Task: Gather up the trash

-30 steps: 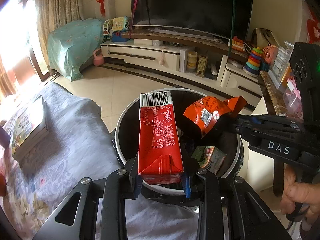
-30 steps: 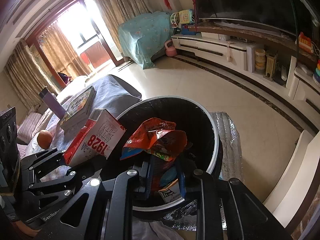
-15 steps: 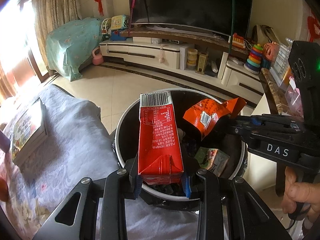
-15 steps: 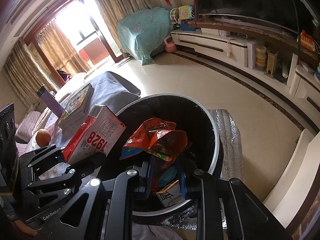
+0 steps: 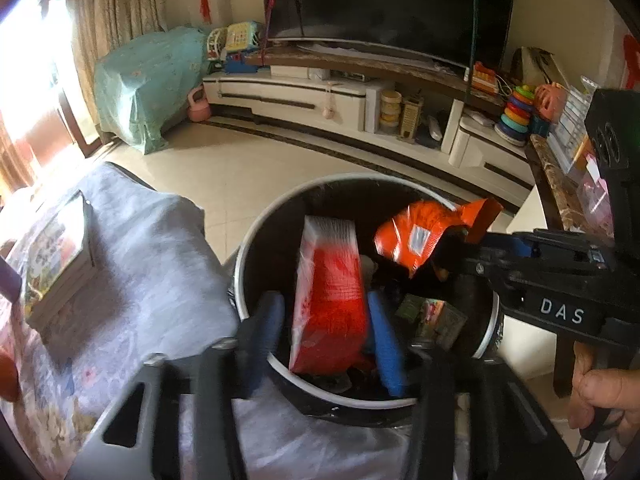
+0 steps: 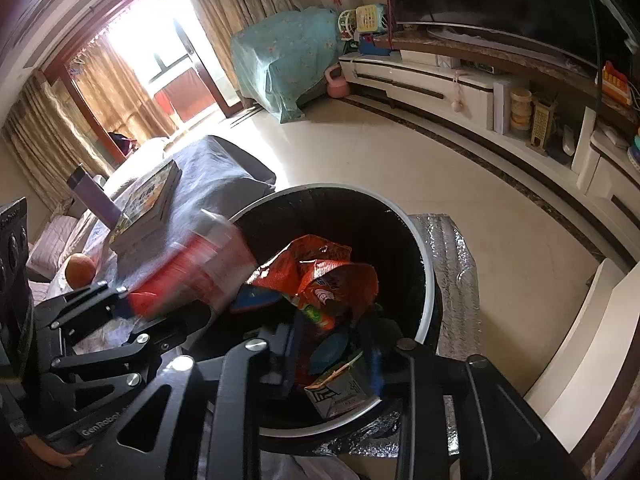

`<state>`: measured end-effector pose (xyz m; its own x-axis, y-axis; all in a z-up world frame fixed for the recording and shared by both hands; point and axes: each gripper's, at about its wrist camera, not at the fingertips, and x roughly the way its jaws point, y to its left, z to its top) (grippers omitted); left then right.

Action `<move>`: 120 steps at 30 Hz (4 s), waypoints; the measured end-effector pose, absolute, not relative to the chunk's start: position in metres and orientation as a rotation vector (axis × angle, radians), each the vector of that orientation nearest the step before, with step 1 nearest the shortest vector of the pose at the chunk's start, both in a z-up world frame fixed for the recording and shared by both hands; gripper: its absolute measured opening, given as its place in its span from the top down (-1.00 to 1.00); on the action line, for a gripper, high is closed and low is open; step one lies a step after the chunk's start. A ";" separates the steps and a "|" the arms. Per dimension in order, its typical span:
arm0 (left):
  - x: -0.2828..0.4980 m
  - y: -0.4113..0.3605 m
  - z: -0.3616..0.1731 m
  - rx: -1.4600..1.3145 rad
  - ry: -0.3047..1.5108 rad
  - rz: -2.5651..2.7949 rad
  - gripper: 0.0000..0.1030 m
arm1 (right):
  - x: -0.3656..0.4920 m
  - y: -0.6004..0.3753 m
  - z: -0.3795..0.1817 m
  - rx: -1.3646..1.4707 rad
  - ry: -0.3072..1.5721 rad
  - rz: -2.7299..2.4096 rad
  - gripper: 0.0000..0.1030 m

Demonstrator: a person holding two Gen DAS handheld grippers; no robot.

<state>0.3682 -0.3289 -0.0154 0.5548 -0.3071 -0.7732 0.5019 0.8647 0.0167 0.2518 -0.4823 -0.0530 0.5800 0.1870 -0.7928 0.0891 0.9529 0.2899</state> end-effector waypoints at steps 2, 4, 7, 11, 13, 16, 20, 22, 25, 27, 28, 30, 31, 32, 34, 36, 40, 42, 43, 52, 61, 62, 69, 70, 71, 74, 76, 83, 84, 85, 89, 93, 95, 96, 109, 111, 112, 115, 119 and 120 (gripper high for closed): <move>0.366 -0.326 -0.010 0.237 0.845 -0.481 -0.11 | 0.252 -0.482 -0.052 0.312 0.963 0.060 0.24; 0.363 -0.322 -0.008 0.228 0.837 -0.483 -0.12 | 0.250 -0.483 -0.050 0.309 0.962 0.060 0.05; 0.355 -0.312 -0.007 0.222 0.817 -0.463 -0.15 | 0.245 -0.484 -0.046 0.321 0.948 0.063 -0.04; 0.338 -0.293 -0.008 0.184 0.807 -0.440 -0.18 | 0.233 -0.483 -0.040 0.345 0.913 0.063 -0.12; 0.329 -0.285 -0.008 0.159 0.805 -0.432 -0.19 | 0.226 -0.483 -0.037 0.361 0.894 0.060 -0.17; 0.307 -0.266 -0.007 0.104 0.790 -0.421 -0.22 | 0.213 -0.482 -0.031 0.392 0.855 0.057 -0.25; 0.276 -0.245 -0.005 0.046 0.762 -0.406 -0.24 | 0.189 -0.475 -0.019 0.432 0.779 0.049 -0.51; 0.260 -0.234 -0.004 0.025 0.743 -0.400 -0.27 | 0.178 -0.468 -0.014 0.429 0.750 0.044 -0.60; 0.238 -0.223 -0.006 0.011 0.716 -0.391 -0.34 | 0.162 -0.455 -0.011 0.423 0.714 0.034 -0.79; 0.221 -0.214 -0.009 0.011 0.708 -0.383 -0.34 | 0.149 -0.448 -0.011 0.437 0.686 0.027 -0.87; 0.214 -0.211 -0.011 0.007 0.708 -0.382 -0.34 | 0.145 -0.446 -0.011 0.440 0.677 0.023 -0.88; 0.205 -0.204 -0.011 -0.001 0.707 -0.380 -0.34 | 0.133 -0.439 -0.012 0.442 0.657 0.009 -0.91; 0.201 -0.202 -0.011 -0.005 0.703 -0.376 -0.34 | 0.129 -0.437 -0.012 0.441 0.649 0.003 -0.91; 0.196 -0.198 -0.010 -0.012 0.696 -0.371 -0.36 | 0.125 -0.434 -0.011 0.439 0.639 -0.006 -0.92; 0.183 -0.192 -0.009 -0.033 0.679 -0.370 -0.43 | 0.114 -0.427 -0.009 0.419 0.617 -0.029 -0.93; 0.170 -0.187 -0.007 -0.036 0.656 -0.370 -0.47 | 0.105 -0.420 -0.005 0.391 0.603 -0.040 -0.95; 0.148 -0.179 0.003 -0.029 0.602 -0.362 -0.62 | 0.094 -0.409 0.014 0.317 0.573 -0.055 -0.95; 0.133 -0.173 0.008 -0.033 0.549 -0.335 -0.81 | 0.080 -0.404 0.029 0.285 0.503 -0.079 -1.00; 0.128 -0.171 0.007 -0.032 0.531 -0.321 -0.97 | 0.074 -0.401 0.034 0.269 0.466 -0.096 -1.00; 0.076 -0.170 -0.008 0.010 0.392 -0.219 -0.99 | 0.044 -0.384 0.017 0.145 0.347 -0.214 -1.00; 0.065 -0.167 -0.022 0.020 0.370 -0.143 -0.99 | 0.028 -0.374 0.007 0.129 0.339 -0.199 -1.00; 0.063 -0.167 -0.022 0.024 0.364 -0.135 -0.99 | 0.027 -0.372 0.008 0.124 0.336 -0.196 -1.00; 0.057 -0.167 -0.019 0.039 0.340 -0.126 -0.99 | 0.026 -0.369 0.009 0.111 0.337 -0.196 -1.00; 0.056 -0.166 -0.019 0.042 0.335 -0.126 -0.99 | 0.026 -0.368 0.009 0.110 0.337 -0.200 -1.00; 0.054 -0.165 -0.019 0.044 0.329 -0.124 -0.99 | 0.026 -0.368 0.009 0.107 0.339 -0.206 -1.00; 0.052 -0.163 -0.019 0.043 0.320 -0.124 -0.99 | 0.024 -0.368 0.009 0.106 0.334 -0.207 -1.00; 0.052 -0.163 -0.019 0.046 0.318 -0.122 -0.99 | 0.024 -0.368 0.008 0.109 0.332 -0.201 -1.00; 0.050 -0.163 -0.019 0.049 0.312 -0.122 -0.99 | 0.020 -0.365 0.011 0.101 0.321 -0.193 -1.00; 0.050 -0.163 -0.019 0.049 0.313 -0.123 -0.99 | 0.020 -0.365 0.011 0.102 0.321 -0.189 -1.00; 0.050 -0.163 -0.019 0.050 0.313 -0.121 -0.99 | 0.020 -0.364 0.011 0.103 0.321 -0.185 -1.00; 0.049 -0.163 -0.019 0.054 0.310 -0.122 -0.99 | 0.019 -0.362 0.012 0.099 0.314 -0.182 -1.00; 0.048 -0.162 -0.019 0.056 0.312 -0.124 -0.99 | 0.019 -0.363 0.013 0.105 0.312 -0.182 -1.00; 0.048 -0.160 -0.019 0.052 0.312 -0.125 -0.99 | 0.019 -0.364 0.012 0.111 0.313 -0.181 -1.00; 0.048 -0.159 -0.019 0.049 0.312 -0.125 -0.99 | 0.019 -0.364 0.013 0.113 0.314 -0.180 -1.00; 0.049 -0.158 -0.020 0.052 0.310 -0.132 -0.99 | 0.018 -0.365 0.013 0.113 0.308 -0.176 -1.00; 0.049 -0.157 -0.021 0.053 0.313 -0.134 -0.99 | 0.018 -0.364 0.014 0.111 0.306 -0.174 -1.00; 0.048 -0.158 -0.021 0.054 0.313 -0.134 -0.99 | 0.018 -0.364 0.014 0.111 0.305 -0.173 -1.00; 0.048 -0.158 -0.021 0.055 0.312 -0.135 -0.99 | 0.017 -0.363 0.015 0.114 0.304 -0.172 -1.00; 0.048 -0.158 -0.021 0.055 0.312 -0.136 -0.99 | 0.017 -0.363 0.015 0.114 0.304 -0.169 -1.00; 0.048 -0.158 -0.020 0.055 0.312 -0.136 -0.99 | 0.017 -0.363 0.015 0.114 0.303 -0.169 -1.00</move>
